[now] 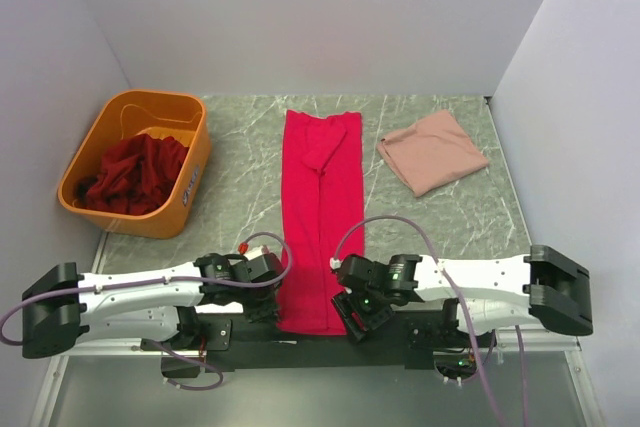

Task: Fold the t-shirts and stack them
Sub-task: Fold the tshirt

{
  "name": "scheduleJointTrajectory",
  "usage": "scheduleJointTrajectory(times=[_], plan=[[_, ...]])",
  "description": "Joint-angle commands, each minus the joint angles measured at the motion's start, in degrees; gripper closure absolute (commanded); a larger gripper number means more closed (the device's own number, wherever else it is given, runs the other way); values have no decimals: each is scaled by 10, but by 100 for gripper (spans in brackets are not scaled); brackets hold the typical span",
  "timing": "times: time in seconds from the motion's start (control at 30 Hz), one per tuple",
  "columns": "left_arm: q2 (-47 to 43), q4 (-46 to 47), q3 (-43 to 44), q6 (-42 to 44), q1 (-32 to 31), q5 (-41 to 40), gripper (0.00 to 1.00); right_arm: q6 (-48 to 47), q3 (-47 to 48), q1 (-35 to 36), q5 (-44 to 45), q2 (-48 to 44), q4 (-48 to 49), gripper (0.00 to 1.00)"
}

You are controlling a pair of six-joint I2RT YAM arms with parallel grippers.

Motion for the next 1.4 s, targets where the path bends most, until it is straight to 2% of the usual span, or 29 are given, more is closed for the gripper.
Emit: scheduleJointTrajectory(times=[0.0, 0.13, 0.2, 0.23, 0.27, 0.4, 0.43, 0.53, 0.67, 0.8, 0.97, 1.07, 1.17, 1.37], plan=[[-17, 3, 4, -20, -4, -12, 99, 42, -4, 13, 39, 17, 22, 32], [-15, 11, 6, -11, -4, -31, 99, 50, -15, 13, 53, 23, 50, 43], [-12, 8, 17, -4, -4, -39, 99, 50, -13, 15, 58, 30, 69, 65], [-8, 6, 20, 0, -4, -45, 99, 50, -11, 14, 64, 38, 71, 86], [-6, 0, 25, 3, -4, -49, 99, 51, -8, 14, 75, 39, 65, 100], [2, -35, 76, 35, 1, -103, 99, 52, 23, 13, 143, 35, 23, 100], [6, -39, 89, 46, 6, -122, 99, 51, 34, 12, 187, 28, 9, 100], [21, -51, 134, 84, 35, -155, 99, 35, 74, -18, 243, 14, -28, 100], [38, -29, 160, 130, 77, -179, 99, -4, 109, -88, 293, -3, 0, 100], [61, 9, 186, 181, 135, -208, 99, -43, 151, -179, 307, -13, 44, 100], [116, 97, 244, 230, 195, -242, 99, -78, 210, -247, 294, 28, 93, 100], [165, 109, 291, 238, 225, -244, 99, -107, 250, -276, 304, 76, 111, 100], [220, 102, 343, 258, 255, -230, 99, -113, 313, -306, 310, 138, 83, 100], [306, 93, 417, 289, 284, -242, 99, -104, 361, -347, 266, 198, 96, 100]])
